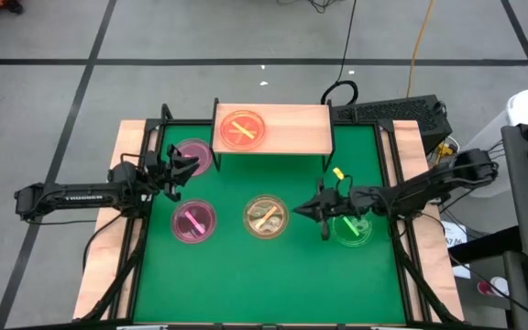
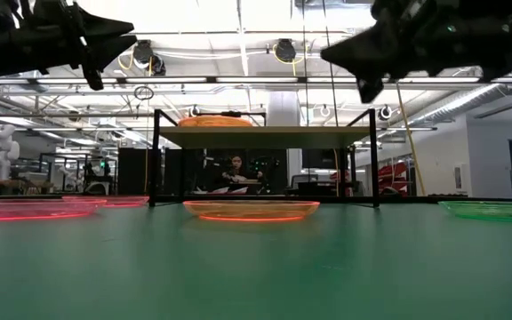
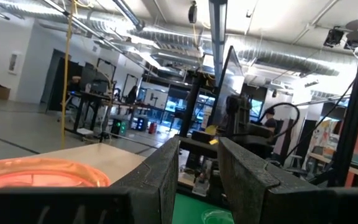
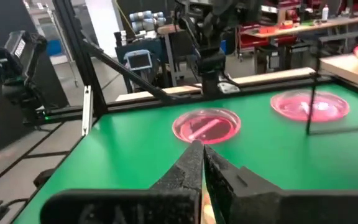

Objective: Place and stack plates onto a shelf
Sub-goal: Put the orange plate on the shelf

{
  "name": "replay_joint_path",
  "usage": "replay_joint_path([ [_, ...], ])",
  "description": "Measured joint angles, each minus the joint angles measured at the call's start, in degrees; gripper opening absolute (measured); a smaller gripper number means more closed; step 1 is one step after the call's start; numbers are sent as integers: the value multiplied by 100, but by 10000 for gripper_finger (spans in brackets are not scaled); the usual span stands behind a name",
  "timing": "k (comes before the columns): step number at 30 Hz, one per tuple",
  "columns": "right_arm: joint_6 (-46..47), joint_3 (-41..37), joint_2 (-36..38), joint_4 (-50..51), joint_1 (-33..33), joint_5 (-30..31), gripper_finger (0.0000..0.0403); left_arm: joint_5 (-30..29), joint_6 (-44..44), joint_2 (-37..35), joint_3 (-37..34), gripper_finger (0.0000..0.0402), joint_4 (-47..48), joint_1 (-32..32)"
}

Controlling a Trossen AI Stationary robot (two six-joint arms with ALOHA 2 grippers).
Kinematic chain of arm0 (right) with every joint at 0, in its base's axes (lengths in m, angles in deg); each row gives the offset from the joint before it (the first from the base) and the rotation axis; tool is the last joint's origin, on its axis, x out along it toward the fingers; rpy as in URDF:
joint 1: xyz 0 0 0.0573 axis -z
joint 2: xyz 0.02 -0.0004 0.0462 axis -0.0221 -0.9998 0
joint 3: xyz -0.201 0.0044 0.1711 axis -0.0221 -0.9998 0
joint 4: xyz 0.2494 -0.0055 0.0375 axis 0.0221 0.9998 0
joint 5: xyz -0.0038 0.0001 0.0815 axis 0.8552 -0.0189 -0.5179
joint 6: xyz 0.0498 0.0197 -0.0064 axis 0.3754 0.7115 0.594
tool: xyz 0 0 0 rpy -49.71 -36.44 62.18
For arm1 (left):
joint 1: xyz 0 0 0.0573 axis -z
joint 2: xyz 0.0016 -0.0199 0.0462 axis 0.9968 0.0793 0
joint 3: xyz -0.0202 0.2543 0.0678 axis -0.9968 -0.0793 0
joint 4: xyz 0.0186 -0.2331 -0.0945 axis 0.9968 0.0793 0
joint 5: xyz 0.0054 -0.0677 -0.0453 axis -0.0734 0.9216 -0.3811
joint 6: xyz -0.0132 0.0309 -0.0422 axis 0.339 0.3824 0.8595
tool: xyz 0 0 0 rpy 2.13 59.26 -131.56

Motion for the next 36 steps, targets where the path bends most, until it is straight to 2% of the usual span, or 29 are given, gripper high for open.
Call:
replay_joint_path([
  [4, -569, 561, -482, 121, -241, -157, 9, -6, -2, 0, 0, 118, 42, 0],
  [7, -1021, 946, -829, 620, -434, -131, 21, -7, 0, 0, -1, 118, 44, 0],
  [14, -1065, 2059, -1812, 1595, -860, -100, 69, -13, -66, 0, -2, 118, 112, 0],
  [18, -1354, 2531, -2254, 2457, -994, 413, 99, -15, -26, 0, -2, 118, 128, 0],
  [23, -1251, 2598, -2635, 2669, -953, 940, 124, -18, -20, 0, 0, 118, 143, 0],
  [36, -1334, 2596, -3372, 2728, -728, 919, 128, -18, -4, 0, -1, 118, 155, 0],
])
